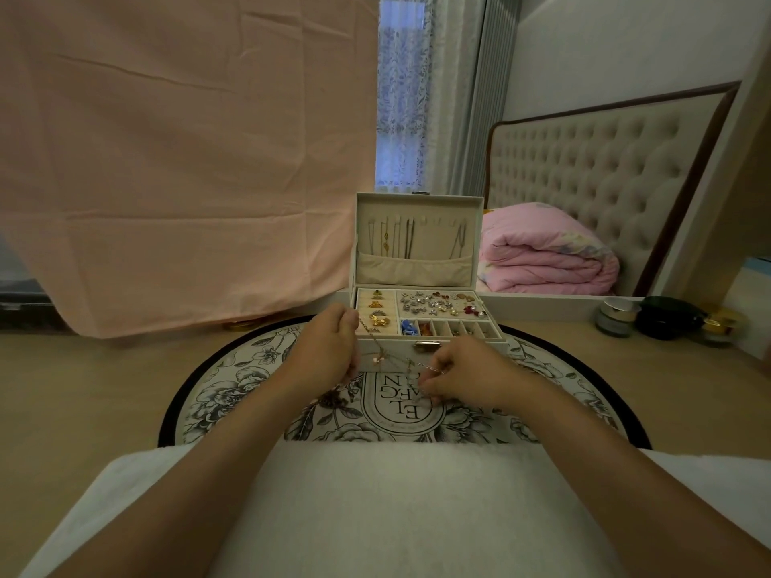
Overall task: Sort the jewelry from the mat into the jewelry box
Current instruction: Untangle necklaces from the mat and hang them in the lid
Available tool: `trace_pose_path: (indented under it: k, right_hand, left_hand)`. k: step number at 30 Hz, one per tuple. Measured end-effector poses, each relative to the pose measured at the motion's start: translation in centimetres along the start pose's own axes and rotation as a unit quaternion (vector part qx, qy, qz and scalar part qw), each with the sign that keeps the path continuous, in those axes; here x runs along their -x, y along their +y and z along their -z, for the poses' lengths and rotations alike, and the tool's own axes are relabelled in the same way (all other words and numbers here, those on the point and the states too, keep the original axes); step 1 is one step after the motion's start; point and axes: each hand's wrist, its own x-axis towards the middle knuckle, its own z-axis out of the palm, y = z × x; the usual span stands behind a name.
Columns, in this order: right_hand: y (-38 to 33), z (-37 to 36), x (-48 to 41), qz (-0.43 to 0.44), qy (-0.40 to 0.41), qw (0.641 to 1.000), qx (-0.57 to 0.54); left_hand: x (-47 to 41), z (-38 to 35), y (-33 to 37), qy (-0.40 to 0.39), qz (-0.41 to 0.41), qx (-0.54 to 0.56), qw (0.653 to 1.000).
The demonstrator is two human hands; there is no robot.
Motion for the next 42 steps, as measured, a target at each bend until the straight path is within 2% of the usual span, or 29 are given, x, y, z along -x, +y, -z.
trace_pose_path:
  k: [3, 6, 15, 22, 24, 26, 29, 32, 38, 42]
  right_hand:
    - [0.4, 0.5, 0.1, -0.005, -0.008, 0.999, 0.052]
    - [0.2, 0.9, 0.3, 0.013, -0.032, 0.993, 0.113]
    - [1.2, 1.4, -0.2, 0.02, -0.033, 0.982, 0.183]
    - [1.2, 1.4, 0.0, -0.012, -0.084, 0.966, 0.246]
    - [1.0, 1.4, 0.1, -0.014, -0.082, 0.963, 0.257]
    - [0.7, 1.6, 0.3, -0.011, -0.073, 0.961, 0.265]
    - [0.1, 1.3, 0.4, -0.001, -0.057, 0.957, 0.284]
    - [-0.2, 0.5, 0.1, 0.032, -0.038, 0.961, 0.271]
    - [0.8, -0.3, -0.7, 0.084, 0.003, 0.969, 0.232]
    - [1.5, -0.6, -0.8, 0.079, -0.002, 0.977, 0.198]
  left_hand:
    - [-0.3, 0.3, -0.7, -0.007, -0.005, -0.088, 0.996]
    - [-0.1, 0.0, -1.3, -0.056, -0.019, -0.2, 0.978]
    - [-0.2, 0.7, -1.9, -0.041, -0.061, -0.288, 0.955]
    - [-0.1, 1.7, -2.1, -0.063, -0.02, -0.466, 0.883]
    - [0.0, 1.5, -2.0, -0.063, -0.05, -0.461, 0.884]
    - [-0.1, 1.2, -1.7, -0.067, -0.101, -0.42, 0.9]
    - [0.7, -0.3, -0.7, -0.122, -0.149, -0.332, 0.924]
    - [1.5, -2.2, -0.8, -0.155, -0.193, -0.31, 0.918]
    - [1.6, -3.1, -1.8, -0.117, -0.186, -0.281, 0.934]
    - [1.6, -3.1, -1.7, -0.115, -0.157, -0.252, 0.948]
